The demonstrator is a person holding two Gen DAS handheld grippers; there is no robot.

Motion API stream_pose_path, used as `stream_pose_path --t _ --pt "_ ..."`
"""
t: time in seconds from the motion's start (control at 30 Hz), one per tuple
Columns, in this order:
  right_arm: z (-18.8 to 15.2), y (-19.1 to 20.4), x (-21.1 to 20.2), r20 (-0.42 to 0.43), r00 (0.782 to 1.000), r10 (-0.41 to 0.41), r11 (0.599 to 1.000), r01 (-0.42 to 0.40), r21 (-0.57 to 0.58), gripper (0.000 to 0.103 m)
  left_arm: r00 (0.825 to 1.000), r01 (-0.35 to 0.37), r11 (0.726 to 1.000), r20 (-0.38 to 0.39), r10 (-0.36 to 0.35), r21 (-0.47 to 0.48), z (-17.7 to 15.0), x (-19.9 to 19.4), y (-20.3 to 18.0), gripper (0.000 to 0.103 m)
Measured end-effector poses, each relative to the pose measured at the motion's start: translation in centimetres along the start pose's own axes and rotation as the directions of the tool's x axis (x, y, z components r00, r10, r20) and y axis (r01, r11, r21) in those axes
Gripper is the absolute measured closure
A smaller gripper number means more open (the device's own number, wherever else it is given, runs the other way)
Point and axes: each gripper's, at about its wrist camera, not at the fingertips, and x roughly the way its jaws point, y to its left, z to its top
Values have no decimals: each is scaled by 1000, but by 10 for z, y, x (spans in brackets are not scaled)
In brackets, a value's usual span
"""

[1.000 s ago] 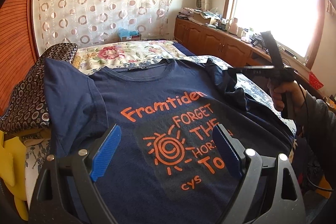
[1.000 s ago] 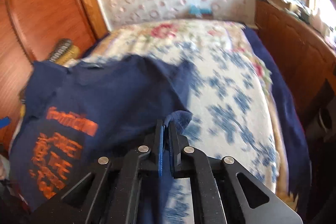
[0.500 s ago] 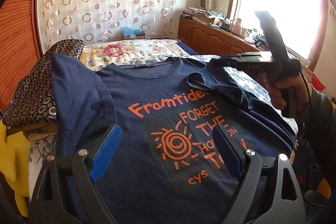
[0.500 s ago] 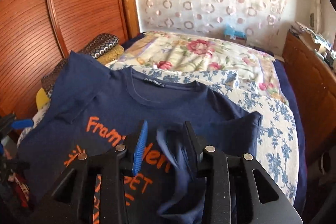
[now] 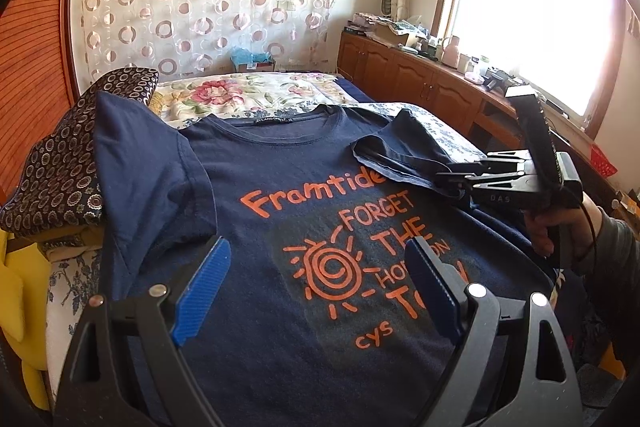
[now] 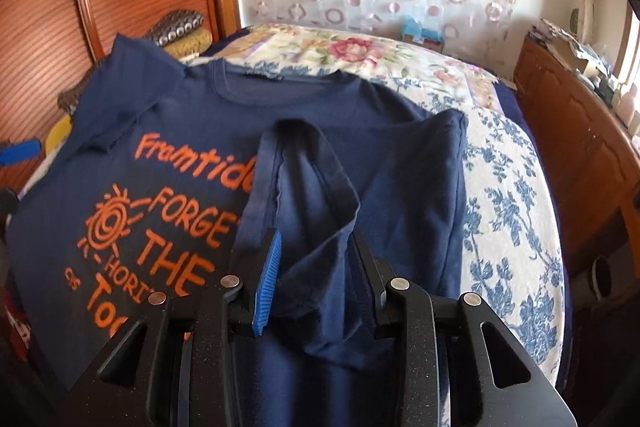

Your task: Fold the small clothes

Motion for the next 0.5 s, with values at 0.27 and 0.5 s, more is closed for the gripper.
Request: stream_pose_path --t 0.27,0.5 --pt "-8 19 -7 0 995 99 995 -99 -35 95 1000 -9 1000 -3 9 1 -1 0 3 14" --pt "-17 29 -10 -41 991 124 990 -126 -57 78 1000 -23 1000 3 23 -10 0 -2 9 14"
